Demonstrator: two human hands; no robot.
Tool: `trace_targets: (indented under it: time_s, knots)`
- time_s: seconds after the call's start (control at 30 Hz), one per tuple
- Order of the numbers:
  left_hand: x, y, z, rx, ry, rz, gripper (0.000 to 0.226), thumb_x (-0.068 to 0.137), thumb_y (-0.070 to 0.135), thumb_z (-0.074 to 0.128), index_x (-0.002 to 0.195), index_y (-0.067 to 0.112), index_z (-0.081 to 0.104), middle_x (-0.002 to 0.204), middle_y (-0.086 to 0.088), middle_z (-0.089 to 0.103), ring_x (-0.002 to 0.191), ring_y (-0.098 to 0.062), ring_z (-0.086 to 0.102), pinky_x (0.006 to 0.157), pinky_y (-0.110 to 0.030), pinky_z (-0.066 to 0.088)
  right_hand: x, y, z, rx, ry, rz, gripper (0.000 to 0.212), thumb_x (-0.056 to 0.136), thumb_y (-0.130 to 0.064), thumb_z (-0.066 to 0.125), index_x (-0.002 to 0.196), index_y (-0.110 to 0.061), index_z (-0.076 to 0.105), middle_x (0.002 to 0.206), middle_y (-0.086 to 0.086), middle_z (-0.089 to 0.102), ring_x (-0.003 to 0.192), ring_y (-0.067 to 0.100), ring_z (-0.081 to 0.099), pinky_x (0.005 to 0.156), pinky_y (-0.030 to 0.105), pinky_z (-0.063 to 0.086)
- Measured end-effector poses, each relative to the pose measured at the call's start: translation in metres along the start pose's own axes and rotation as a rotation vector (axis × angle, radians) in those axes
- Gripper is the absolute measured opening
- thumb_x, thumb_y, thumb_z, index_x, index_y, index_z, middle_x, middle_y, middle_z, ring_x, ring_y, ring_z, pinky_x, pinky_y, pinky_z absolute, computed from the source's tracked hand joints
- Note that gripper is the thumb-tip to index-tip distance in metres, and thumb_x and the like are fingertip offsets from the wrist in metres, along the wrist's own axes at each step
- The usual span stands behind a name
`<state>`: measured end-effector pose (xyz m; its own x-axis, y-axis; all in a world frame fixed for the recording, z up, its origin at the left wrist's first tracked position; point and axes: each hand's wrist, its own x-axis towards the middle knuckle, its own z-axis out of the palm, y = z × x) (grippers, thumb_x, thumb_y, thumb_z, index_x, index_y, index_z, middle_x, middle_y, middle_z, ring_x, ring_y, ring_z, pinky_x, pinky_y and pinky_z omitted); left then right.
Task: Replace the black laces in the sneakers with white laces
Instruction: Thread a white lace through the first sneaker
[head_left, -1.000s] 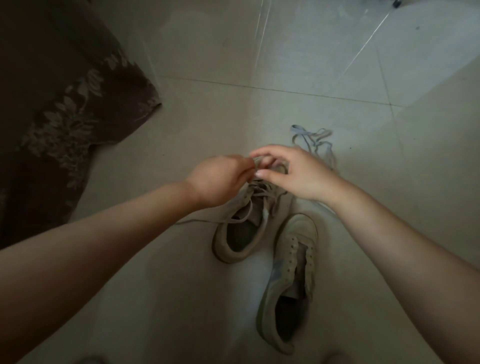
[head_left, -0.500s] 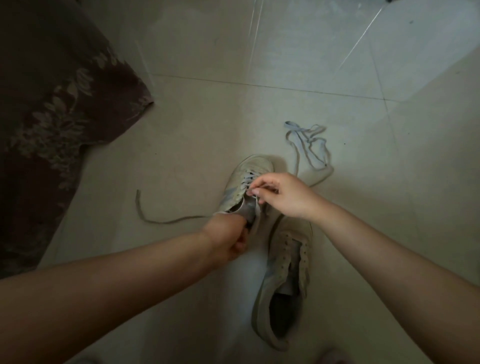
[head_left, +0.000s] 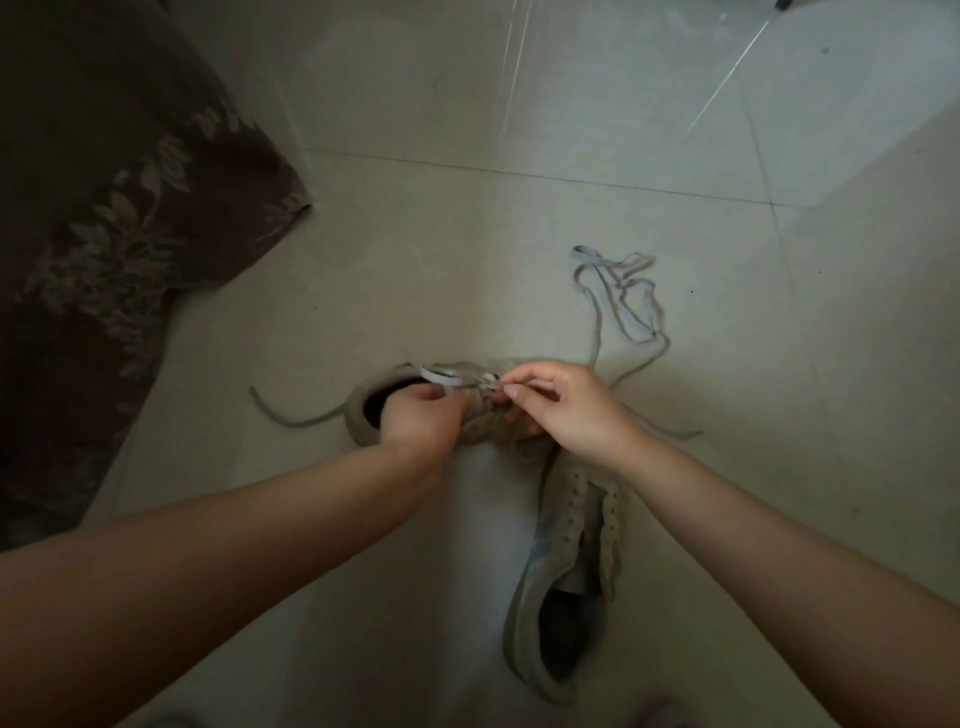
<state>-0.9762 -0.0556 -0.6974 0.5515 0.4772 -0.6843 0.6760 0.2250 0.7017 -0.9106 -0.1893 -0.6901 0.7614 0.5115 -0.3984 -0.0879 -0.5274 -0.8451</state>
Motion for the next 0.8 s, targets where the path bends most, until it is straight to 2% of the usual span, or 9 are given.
trace_targets:
  time_s: [0.07, 0.1, 0.17, 0.2, 0.37, 0.43, 0.5, 0.6, 0.8]
  knots:
    - [0.000, 0.001, -0.012, 0.184, 0.030, 0.148, 0.018, 0.087, 0.019, 0.064, 0.078, 0.003, 0.063, 0.079, -0.015, 0.066, 0.079, -0.026, 0.061, 0.075, -0.036, 0.048, 0.000, 0.001, -0.001, -0.107, 0.015, -0.074, 0.014, 0.091, -0.011, 0.059, 0.099, -0.014, 0.070, 0.102, -0.001, 0.071, 0.089, 0.004, 0.064, 0.062, 0.012, 0.050]
    - [0.001, 0.002, -0.016, 0.265, 0.044, 0.194, 0.019, 0.088, 0.021, 0.062, 0.082, 0.003, 0.061, 0.087, -0.018, 0.066, 0.086, -0.029, 0.061, 0.077, -0.036, 0.047, 0.001, 0.002, -0.001, -0.168, 0.004, -0.111, 0.015, 0.090, -0.012, 0.060, 0.100, -0.014, 0.071, 0.108, -0.002, 0.070, 0.096, 0.005, 0.064, 0.073, 0.013, 0.051]
    - [0.005, 0.002, -0.022, 0.345, 0.018, 0.225, 0.025, 0.090, 0.022, 0.059, 0.099, -0.001, 0.061, 0.102, -0.020, 0.064, 0.101, -0.033, 0.059, 0.083, -0.037, 0.046, 0.003, 0.004, 0.002, -0.287, -0.013, -0.150, 0.017, 0.089, -0.014, 0.061, 0.102, -0.015, 0.073, 0.113, -0.003, 0.069, 0.105, 0.010, 0.064, 0.094, 0.027, 0.050]
    - [0.007, 0.002, -0.023, 0.373, -0.003, 0.236, 0.028, 0.091, 0.022, 0.058, 0.106, -0.002, 0.059, 0.107, -0.021, 0.063, 0.104, -0.035, 0.057, 0.086, -0.038, 0.045, 0.004, 0.004, 0.003, -0.328, -0.008, -0.153, 0.017, 0.089, -0.016, 0.062, 0.102, -0.016, 0.073, 0.111, -0.003, 0.070, 0.105, 0.011, 0.064, 0.097, 0.032, 0.049]
    - [0.015, -0.001, -0.031, 0.475, -0.097, 0.338, 0.036, 0.092, 0.019, 0.055, 0.121, -0.002, 0.050, 0.117, -0.026, 0.057, 0.111, -0.037, 0.054, 0.092, -0.041, 0.044, 0.007, -0.008, 0.000, -0.429, 0.070, -0.177, 0.017, 0.088, -0.016, 0.064, 0.101, -0.017, 0.075, 0.098, -0.002, 0.074, 0.087, 0.013, 0.068, 0.088, 0.029, 0.052]
    - [0.016, -0.002, -0.034, 0.477, -0.128, 0.368, 0.025, 0.090, 0.018, 0.058, 0.107, 0.001, 0.054, 0.091, -0.017, 0.061, 0.089, -0.033, 0.058, 0.077, -0.037, 0.044, 0.007, -0.009, 0.002, -0.511, 0.069, -0.228, 0.018, 0.088, -0.017, 0.064, 0.102, -0.018, 0.075, 0.100, -0.001, 0.073, 0.089, 0.015, 0.067, 0.086, 0.028, 0.051]
    - [0.016, -0.002, -0.035, 0.471, -0.146, 0.395, 0.019, 0.084, 0.020, 0.066, 0.093, 0.009, 0.052, 0.072, -0.001, 0.052, 0.070, -0.017, 0.050, 0.066, -0.029, 0.038, 0.008, -0.009, 0.004, -0.590, 0.072, -0.249, 0.018, 0.088, -0.020, 0.064, 0.102, -0.019, 0.074, 0.099, -0.002, 0.074, 0.091, 0.016, 0.067, 0.084, 0.030, 0.051]
    - [0.016, -0.003, -0.035, 0.460, -0.163, 0.426, 0.031, 0.075, 0.022, 0.077, 0.089, 0.013, 0.051, 0.078, 0.002, 0.053, 0.072, -0.010, 0.049, 0.066, -0.026, 0.037, 0.009, -0.007, 0.006, -0.691, 0.067, -0.293, 0.017, 0.089, -0.021, 0.061, 0.101, -0.021, 0.073, 0.097, 0.000, 0.073, 0.092, 0.022, 0.066, 0.080, 0.035, 0.051]
    - [0.022, -0.007, -0.034, 0.479, -0.125, 0.427, 0.035, 0.075, 0.021, 0.076, 0.102, 0.008, 0.058, 0.097, -0.008, 0.066, 0.090, -0.025, 0.062, 0.076, -0.034, 0.047, 0.012, -0.012, 0.007, -0.846, 0.038, -0.495, 0.015, 0.077, -0.020, 0.059, 0.081, -0.020, 0.073, 0.072, 0.002, 0.065, 0.070, 0.027, 0.065, 0.052, 0.036, 0.054]
